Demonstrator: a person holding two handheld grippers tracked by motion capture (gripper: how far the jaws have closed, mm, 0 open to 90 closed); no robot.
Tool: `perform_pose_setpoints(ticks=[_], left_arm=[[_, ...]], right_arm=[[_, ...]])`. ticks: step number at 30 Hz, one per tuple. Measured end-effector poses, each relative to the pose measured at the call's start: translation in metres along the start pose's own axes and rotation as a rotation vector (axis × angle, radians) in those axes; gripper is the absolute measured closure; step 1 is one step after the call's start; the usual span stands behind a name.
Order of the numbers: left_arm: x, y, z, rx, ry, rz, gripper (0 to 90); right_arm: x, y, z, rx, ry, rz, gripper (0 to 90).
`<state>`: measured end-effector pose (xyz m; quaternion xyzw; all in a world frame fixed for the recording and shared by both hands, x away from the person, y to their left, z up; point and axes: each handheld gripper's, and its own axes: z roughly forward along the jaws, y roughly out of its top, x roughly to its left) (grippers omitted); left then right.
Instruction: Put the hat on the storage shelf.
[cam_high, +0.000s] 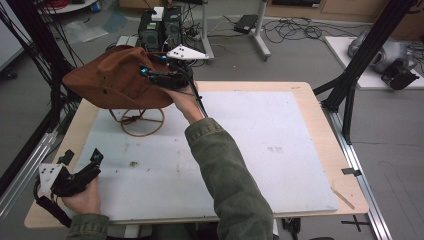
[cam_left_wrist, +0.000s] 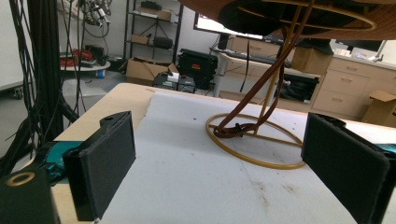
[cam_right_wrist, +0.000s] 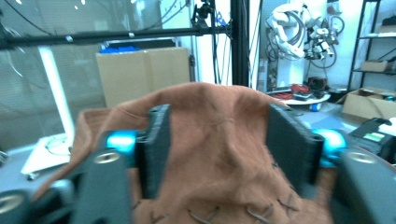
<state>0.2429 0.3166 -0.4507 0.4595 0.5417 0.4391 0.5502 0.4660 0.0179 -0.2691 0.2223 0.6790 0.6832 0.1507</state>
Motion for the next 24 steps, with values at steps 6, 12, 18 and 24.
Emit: perform_pose_setpoints(ticks=[6, 12, 18, 24], left_arm=[[0.0, 0.0, 0.0, 0.0, -0.001, 0.003, 10.2], [0.0, 0.0, 0.0, 0.0, -0.001, 0.003, 10.2], [0.0, 0.0, 0.0, 0.0, -0.001, 0.007, 10.2], [-0.001, 0.0, 0.0, 0.0, 0.002, 0.012, 10.2]], right_arm=[[0.002, 0.008, -0.009, -0.043, -0.029, 0.019, 11.4], [0.001, 0.017, -0.025, -0.037, -0.054, -0.021, 11.2], [-0.004, 0.024, -0.053, -0.041, -0.101, -0.067, 9.7], [-0.013, 0.035, -0.091, -0.028, -0.167, -0.101, 6.1]])
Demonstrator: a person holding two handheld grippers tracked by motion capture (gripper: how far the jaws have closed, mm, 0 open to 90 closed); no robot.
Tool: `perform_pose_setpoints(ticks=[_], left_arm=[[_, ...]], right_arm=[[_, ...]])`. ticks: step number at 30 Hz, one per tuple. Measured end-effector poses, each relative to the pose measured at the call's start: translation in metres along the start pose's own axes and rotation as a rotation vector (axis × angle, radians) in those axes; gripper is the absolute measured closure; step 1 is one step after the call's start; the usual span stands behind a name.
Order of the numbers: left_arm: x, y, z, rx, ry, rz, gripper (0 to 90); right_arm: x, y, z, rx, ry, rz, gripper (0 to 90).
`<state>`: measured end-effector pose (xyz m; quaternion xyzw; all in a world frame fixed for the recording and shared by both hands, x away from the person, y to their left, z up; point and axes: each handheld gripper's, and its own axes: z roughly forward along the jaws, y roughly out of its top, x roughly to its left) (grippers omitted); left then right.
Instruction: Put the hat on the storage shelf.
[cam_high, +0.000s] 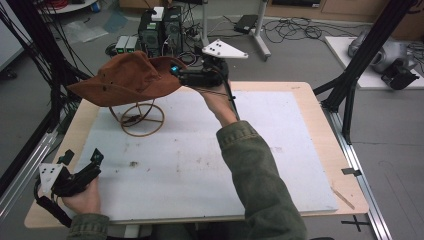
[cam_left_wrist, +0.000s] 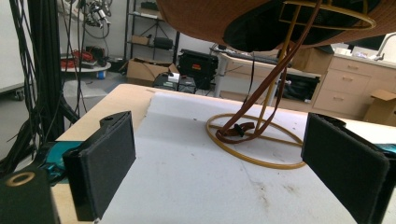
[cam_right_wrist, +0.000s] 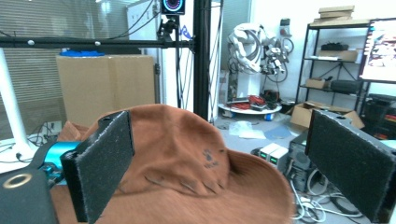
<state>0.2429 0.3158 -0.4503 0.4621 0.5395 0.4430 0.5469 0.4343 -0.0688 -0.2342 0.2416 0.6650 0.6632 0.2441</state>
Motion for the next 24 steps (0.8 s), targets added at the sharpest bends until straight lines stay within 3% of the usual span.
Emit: perform_pose_setpoints(ticks=[4, 7, 15, 19, 24], left_arm=[[0.0, 0.0, 0.0, -0.003, 0.002, 0.001, 10.2], [0.0, 0.0, 0.0, -0.002, 0.001, 0.004, 10.2], [-0.002, 0.001, -0.001, -0.006, 0.005, 0.019, 10.2], [-0.003, 0.002, -0.001, -0.009, 0.004, 0.025, 10.2], [-0.004, 0.002, -0.001, -0.012, 0.002, 0.029, 10.2]], right_arm=[[-0.009, 0.003, -0.028, -0.029, -0.054, -0.019, 3.1], [-0.018, 0.001, -0.053, -0.017, -0.1, -0.043, 2.3], [-0.042, -0.01, -0.12, -0.008, -0.203, -0.043, 2.2], [-0.05, -0.019, -0.153, -0.003, -0.278, -0.015, 2.3], [-0.05, -0.038, -0.191, 0.003, -0.419, -0.022, 2.3]])
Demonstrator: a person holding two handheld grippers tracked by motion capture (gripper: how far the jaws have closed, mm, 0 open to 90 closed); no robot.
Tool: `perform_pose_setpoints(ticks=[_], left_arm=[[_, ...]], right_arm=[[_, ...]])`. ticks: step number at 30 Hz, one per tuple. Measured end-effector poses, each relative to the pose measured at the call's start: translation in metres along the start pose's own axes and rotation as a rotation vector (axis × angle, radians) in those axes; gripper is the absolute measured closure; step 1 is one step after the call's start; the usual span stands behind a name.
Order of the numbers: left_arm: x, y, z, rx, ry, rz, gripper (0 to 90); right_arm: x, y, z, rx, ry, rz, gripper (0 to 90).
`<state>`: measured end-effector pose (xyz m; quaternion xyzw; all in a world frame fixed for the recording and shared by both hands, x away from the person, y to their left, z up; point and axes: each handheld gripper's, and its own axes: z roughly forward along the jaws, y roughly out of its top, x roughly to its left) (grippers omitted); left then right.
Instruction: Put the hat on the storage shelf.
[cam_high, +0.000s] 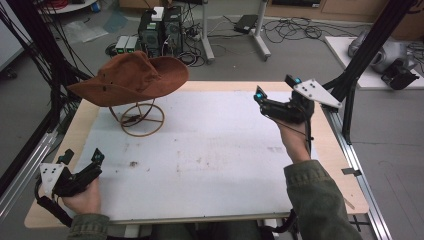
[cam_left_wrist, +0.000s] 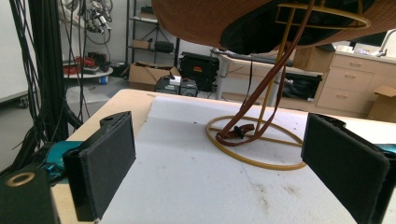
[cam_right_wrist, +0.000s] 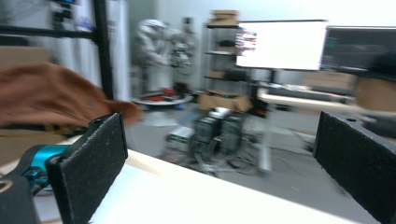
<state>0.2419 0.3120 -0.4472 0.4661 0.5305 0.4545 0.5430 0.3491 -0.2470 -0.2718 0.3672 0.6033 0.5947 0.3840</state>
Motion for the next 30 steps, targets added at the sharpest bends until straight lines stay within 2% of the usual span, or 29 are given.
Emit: perform_pose_setpoints(ticks=[3, 6, 8, 14, 18, 30], left_arm=[[0.0, 0.0, 0.0, -0.002, 0.0, 0.002, 10.2], [0.0, 0.0, 0.0, -0.003, 0.0, 0.002, 10.2], [0.0, 0.0, 0.0, -0.005, 0.0, 0.001, 10.2], [0.0, 0.0, 0.0, -0.002, 0.001, 0.003, 10.2], [-0.001, 0.001, 0.0, -0.002, 0.0, 0.004, 10.2], [-0.002, 0.001, 0.0, 0.004, -0.004, 0.013, 10.2]], right_arm=[[-0.003, -0.016, -0.017, 0.045, -0.103, -0.024, 2.3], [-0.006, -0.035, -0.031, 0.045, -0.155, -0.042, 2.3], [-0.006, -0.047, -0.037, 0.054, -0.179, -0.023, 2.3], [-0.008, -0.077, -0.049, 0.073, -0.2, 0.023, 2.3], [-0.009, -0.096, -0.057, 0.084, -0.234, 0.02, 2.3], [-0.017, -0.144, -0.077, 0.111, -0.294, 0.104, 2.3]])
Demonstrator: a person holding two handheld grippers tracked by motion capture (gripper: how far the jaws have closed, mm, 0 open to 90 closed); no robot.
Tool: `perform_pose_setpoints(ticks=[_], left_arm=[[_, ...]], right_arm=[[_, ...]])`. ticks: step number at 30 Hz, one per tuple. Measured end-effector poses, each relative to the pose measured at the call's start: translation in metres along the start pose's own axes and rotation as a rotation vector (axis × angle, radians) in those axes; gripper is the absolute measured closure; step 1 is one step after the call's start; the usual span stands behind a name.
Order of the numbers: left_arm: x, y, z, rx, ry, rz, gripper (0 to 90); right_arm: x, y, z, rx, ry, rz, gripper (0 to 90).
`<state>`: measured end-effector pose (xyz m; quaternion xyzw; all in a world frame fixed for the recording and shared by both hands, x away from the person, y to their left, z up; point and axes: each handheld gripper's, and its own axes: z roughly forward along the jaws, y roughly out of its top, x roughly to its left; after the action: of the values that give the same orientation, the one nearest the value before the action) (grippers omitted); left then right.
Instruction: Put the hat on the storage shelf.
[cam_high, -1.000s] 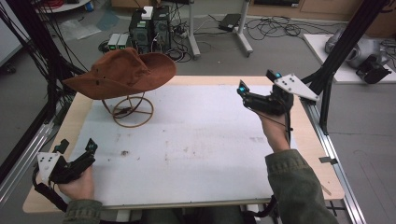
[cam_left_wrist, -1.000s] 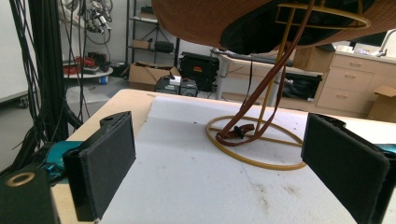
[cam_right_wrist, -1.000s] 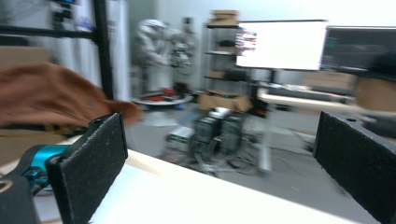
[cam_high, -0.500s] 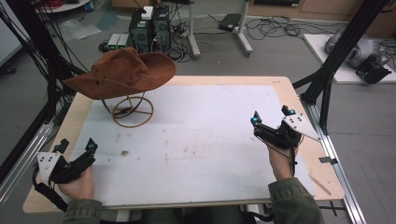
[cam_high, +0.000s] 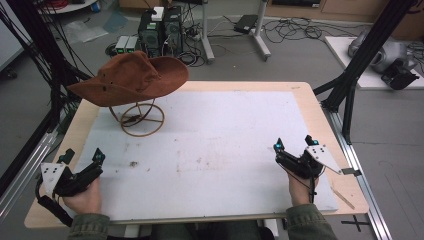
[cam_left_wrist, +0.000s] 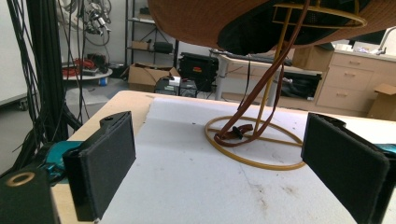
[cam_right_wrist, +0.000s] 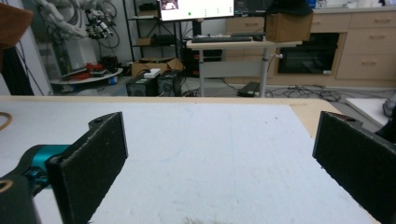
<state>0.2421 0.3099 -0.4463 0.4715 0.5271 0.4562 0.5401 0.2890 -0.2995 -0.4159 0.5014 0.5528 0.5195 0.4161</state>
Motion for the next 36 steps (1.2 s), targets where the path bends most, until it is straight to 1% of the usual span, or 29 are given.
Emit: perform_pose_setpoints(ticks=[3, 5, 7, 10, 11, 12, 14, 17, 23, 27, 28, 35, 36], left_arm=[[0.0, 0.0, 0.0, 0.002, -0.001, 0.002, 10.2], [0.0, 0.0, 0.0, 0.0, -0.001, 0.0, 10.2], [0.0, 0.0, 0.0, 0.001, 0.0, 0.002, 10.2], [0.0, 0.0, 0.0, 0.001, -0.001, 0.001, 10.2], [0.0, 0.0, 0.0, 0.0, -0.001, 0.001, 10.2], [0.0, 0.0, 0.0, 0.0, -0.001, 0.001, 10.2], [0.0, 0.0, 0.0, 0.001, -0.002, 0.0, 10.2], [0.0, 0.0, -0.001, 0.002, -0.001, 0.002, 10.2], [-0.001, 0.0, -0.001, 0.003, -0.003, 0.001, 10.2], [-0.001, 0.0, -0.001, 0.006, -0.006, 0.004, 10.3], [-0.001, 0.0, -0.001, 0.006, -0.005, 0.003, 10.3], [-0.001, 0.0, -0.001, 0.005, -0.005, 0.001, 10.3], [-0.001, 0.0, -0.001, 0.005, -0.004, 0.0, 10.3]], right_arm=[[-0.004, -0.009, 0.001, 0.008, -0.014, 0.008, 2.3], [-0.004, -0.011, 0.001, 0.011, -0.011, 0.012, 2.3], [-0.005, -0.011, 0.002, 0.003, -0.013, -0.007, 2.3], [-0.003, -0.011, 0.002, 0.001, -0.007, -0.016, 2.3], [-0.002, -0.011, 0.002, 0.006, -0.006, -0.01, 2.3], [-0.002, -0.012, 0.002, 0.002, -0.003, -0.018, 2.4], [0.0, -0.012, 0.002, 0.006, -0.002, -0.01, 2.3], [-0.001, -0.012, 0.002, 0.005, 0.0, -0.021, 2.3], [-0.002, -0.014, 0.002, 0.011, 0.002, -0.011, 2.3], [-0.003, -0.014, 0.001, 0.007, 0.004, -0.023, 2.3], [-0.002, -0.015, 0.001, 0.013, 0.007, -0.016, 2.3], [-0.002, -0.016, 0.001, 0.012, 0.012, -0.018, 2.3], [-0.002, -0.015, 0.001, 0.013, 0.011, -0.013, 2.3]])
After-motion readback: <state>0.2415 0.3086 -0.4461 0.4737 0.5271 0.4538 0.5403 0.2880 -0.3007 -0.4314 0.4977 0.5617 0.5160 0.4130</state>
